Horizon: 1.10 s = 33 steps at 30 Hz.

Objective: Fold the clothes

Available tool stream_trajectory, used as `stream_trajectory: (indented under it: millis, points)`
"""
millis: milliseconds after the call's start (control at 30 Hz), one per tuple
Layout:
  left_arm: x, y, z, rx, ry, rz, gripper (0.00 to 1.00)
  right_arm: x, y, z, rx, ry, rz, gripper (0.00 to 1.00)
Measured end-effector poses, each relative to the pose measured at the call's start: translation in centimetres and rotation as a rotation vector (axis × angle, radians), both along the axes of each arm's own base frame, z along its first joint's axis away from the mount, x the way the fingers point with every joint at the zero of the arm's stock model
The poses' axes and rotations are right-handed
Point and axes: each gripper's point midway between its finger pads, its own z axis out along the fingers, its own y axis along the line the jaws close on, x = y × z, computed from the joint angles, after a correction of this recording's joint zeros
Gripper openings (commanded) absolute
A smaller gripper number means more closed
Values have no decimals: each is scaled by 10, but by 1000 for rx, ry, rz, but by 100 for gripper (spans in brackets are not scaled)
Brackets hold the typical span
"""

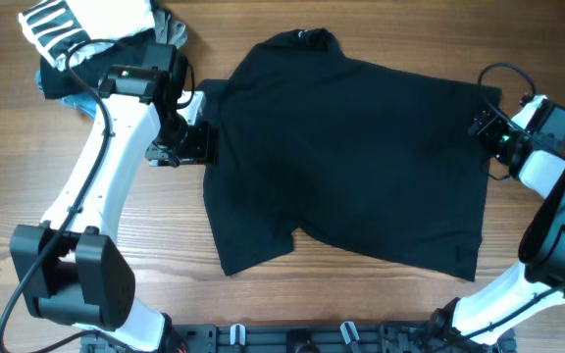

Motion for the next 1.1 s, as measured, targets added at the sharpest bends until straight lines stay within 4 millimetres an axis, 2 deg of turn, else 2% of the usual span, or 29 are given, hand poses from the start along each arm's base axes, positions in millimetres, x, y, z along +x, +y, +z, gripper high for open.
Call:
stream_trajectory:
  millis: [33,67,133,167,200,267,333,400,467,500,533,567,633,700,733,767,800,867,933,967,1000,1067,1100]
  points:
    - [0,-1,0,-3,-1,0,73,4,7,-3,3,1,9,11]
    - [1,-1,0,-6,-3,0,73,6,12,-5,4,7,6,5]
    - [2,-4,1,-21,-8,-1,73,14,26,-11,22,14,-12,4]
    - [3,-5,1,-28,-11,-1,73,20,29,-9,34,-9,-43,4]
    - [5,-8,1,-45,-21,-2,73,33,39,-5,32,-57,-33,4]
    - [6,-9,2,-53,-22,-2,74,52,37,12,22,-168,-65,4]
    - [6,-10,2,-59,-22,-3,74,64,23,29,45,-229,-144,7]
    - [6,-11,2,-60,-22,-3,75,73,4,45,61,-268,-207,25]
    - [6,-11,2,-63,-22,-3,75,78,-15,59,45,-302,-239,67]
    - [6,-11,2,-64,-21,-3,75,78,-26,64,30,-307,-253,78]
    - [6,-12,2,-67,-21,-4,76,76,-35,65,21,-298,-259,95]
    - [6,-12,2,-67,-20,-3,76,71,-41,61,23,-270,-247,100]
    - [6,-12,2,-67,-21,-4,76,51,-47,55,59,-198,-203,100]
    - [6,-12,2,-67,-21,-3,74,28,-44,63,117,-137,-170,99]
    - [5,-12,2,-67,-19,-3,73,14,-40,75,142,-113,-146,98]
    - [4,-11,2,-66,-15,-3,73,1,-35,84,161,-82,-132,93]
    - [0,-11,2,-64,1,-2,73,-23,-23,104,176,-40,-104,89]
    - [-6,-10,2,-59,24,-2,73,-63,-3,113,203,96,-104,76]
    - [-13,-6,7,-43,34,0,73,-108,13,109,223,264,-140,76]
    - [-15,-3,12,-34,22,2,74,-133,18,98,237,382,-180,76]
    - [-19,0,20,-33,6,8,75,-149,20,88,230,455,-205,73]
    - [-22,9,38,-33,-48,45,77,-174,20,64,204,563,-246,59]
    - [-23,16,47,-36,-74,75,79,-186,22,52,202,606,-263,59]
